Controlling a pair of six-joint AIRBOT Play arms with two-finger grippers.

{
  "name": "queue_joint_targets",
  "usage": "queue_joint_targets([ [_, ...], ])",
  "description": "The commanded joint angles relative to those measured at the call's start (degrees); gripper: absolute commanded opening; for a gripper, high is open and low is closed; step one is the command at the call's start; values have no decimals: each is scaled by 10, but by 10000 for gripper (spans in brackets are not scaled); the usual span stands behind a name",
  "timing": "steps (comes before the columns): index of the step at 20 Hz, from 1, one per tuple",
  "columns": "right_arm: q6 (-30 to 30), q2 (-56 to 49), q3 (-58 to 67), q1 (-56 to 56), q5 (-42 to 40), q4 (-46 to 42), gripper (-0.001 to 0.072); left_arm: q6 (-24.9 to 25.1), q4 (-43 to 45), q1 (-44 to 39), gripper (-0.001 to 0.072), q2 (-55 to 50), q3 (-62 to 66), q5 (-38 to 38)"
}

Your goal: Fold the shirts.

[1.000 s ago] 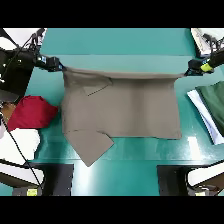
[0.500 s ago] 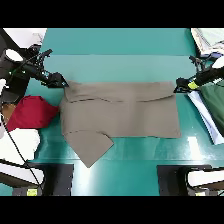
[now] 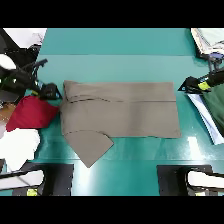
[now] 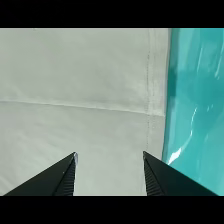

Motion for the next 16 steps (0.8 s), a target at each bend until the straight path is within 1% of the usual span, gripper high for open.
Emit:
queue_joint_targets([
  [1, -12, 45, -1, -14, -2, 2, 470, -31, -16, 0, 432, 160, -213, 24],
  [4, -12, 54, -1, -11, -17, 2, 470, -82, -33, 0, 432, 294, -382, 45],
  [7, -12, 54, -1, -8, -21, 3, 469, -115, -42, 0, 432, 370, -470, 52],
  [10, -12, 54, -1, -8, -23, 2, 452, -115, -81, 0, 432, 377, -507, 75],
  [16, -12, 54, -1, -8, -23, 2, 452, -122, -83, 0, 433, 376, -529, 130],
])
